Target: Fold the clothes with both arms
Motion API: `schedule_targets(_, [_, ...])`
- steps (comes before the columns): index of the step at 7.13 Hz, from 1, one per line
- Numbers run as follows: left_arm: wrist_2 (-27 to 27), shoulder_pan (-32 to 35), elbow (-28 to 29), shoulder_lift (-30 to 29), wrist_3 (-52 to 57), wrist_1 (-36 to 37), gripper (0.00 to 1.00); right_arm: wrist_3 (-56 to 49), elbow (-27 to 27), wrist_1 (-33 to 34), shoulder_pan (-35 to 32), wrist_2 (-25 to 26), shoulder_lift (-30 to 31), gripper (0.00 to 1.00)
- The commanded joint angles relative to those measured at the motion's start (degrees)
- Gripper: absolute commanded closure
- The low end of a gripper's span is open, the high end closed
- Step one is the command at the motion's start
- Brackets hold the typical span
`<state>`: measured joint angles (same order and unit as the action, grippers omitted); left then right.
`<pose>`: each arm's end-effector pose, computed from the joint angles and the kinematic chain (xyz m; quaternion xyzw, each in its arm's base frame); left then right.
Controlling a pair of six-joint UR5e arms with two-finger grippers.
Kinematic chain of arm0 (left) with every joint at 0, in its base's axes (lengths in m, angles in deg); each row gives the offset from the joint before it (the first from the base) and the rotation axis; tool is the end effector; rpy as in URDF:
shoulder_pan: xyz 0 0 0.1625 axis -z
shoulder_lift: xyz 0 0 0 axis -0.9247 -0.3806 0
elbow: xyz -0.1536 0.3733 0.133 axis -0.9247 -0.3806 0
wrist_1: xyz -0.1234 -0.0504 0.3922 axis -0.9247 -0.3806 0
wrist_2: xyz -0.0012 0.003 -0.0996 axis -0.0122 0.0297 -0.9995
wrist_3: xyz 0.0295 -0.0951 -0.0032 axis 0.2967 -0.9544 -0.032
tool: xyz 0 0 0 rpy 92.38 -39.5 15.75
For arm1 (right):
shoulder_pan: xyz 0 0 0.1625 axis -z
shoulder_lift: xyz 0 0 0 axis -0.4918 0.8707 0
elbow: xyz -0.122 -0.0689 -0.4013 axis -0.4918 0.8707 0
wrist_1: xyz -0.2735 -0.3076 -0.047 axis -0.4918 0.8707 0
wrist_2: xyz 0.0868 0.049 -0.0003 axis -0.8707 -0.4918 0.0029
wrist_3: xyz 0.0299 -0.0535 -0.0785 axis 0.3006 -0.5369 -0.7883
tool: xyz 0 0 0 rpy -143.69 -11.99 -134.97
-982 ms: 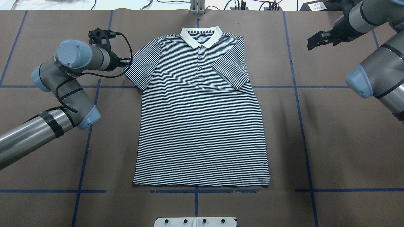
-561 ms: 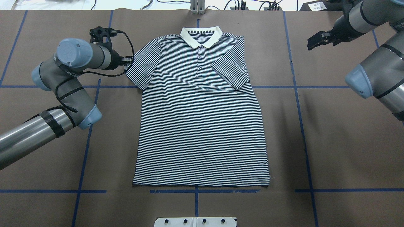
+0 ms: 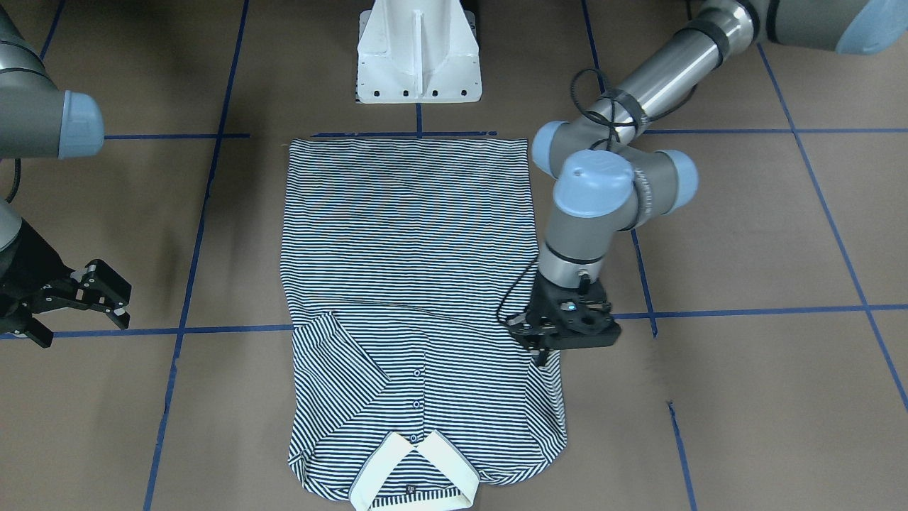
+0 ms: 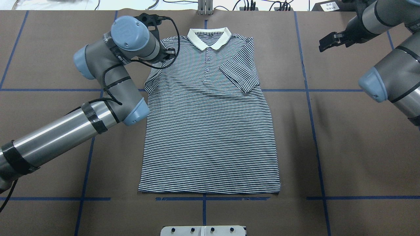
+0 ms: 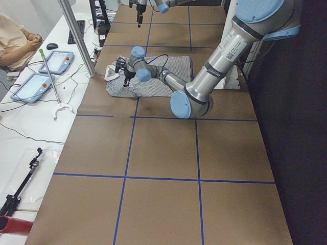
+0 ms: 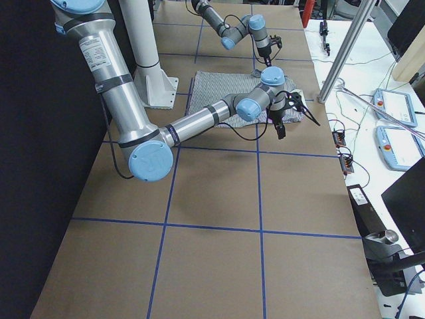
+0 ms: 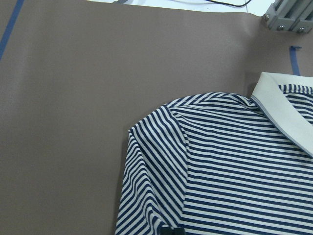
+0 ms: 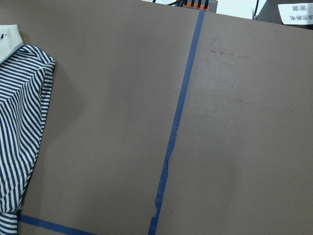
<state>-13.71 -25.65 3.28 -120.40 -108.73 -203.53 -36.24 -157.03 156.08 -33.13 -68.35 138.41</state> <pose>0.5208 -0.6278 0.2458 0.1728 0.4112 -0.1305 0.8854 -0.2243 -0.6127 0.3831 0.1742 -0.3886 -0.0404 0.9039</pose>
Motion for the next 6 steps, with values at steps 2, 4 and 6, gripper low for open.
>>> schedule_targets(2, [0.96,-1.81,4.28,-4.54,0.02,0.47,0.16,0.07,-0.19,0.00,0.01,0.22,-0.06,0.00])
schedule_targets(4, [0.52,-1.81,2.36,-4.72,1.71,0.81,0.00,1.20,-1.15,0.00,0.44,0.23,-0.41,0.00])
schedule_targets(6, [-2.64,-1.81,-4.47,-0.88,4.25,1.34,0.00,11.34,-6.67,0.00,5.07,0.66,-0.06,0.00])
